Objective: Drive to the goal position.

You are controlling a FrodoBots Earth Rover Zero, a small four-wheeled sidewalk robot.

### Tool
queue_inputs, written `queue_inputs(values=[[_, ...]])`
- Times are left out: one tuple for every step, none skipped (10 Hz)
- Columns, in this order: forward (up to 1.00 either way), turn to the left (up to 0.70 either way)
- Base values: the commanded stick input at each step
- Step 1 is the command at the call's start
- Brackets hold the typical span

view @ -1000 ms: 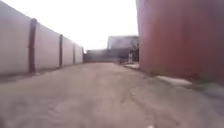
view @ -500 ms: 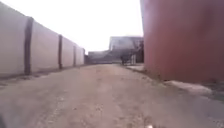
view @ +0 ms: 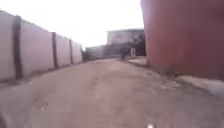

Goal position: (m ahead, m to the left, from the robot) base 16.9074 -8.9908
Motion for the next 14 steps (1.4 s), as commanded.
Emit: queue_inputs(values=[[1.0,-0.09],[1.0,0.0],[1.0,0.0],[1.0,0.0],[1.0,0.0],[1.0,0.0],[1.0,0.0],[1.0,0.0],[1.0,0.0],[1.0,0.0],[1.0,0.0],[1.0,0.0],[1.0,0.0],[1.0,0.0]])
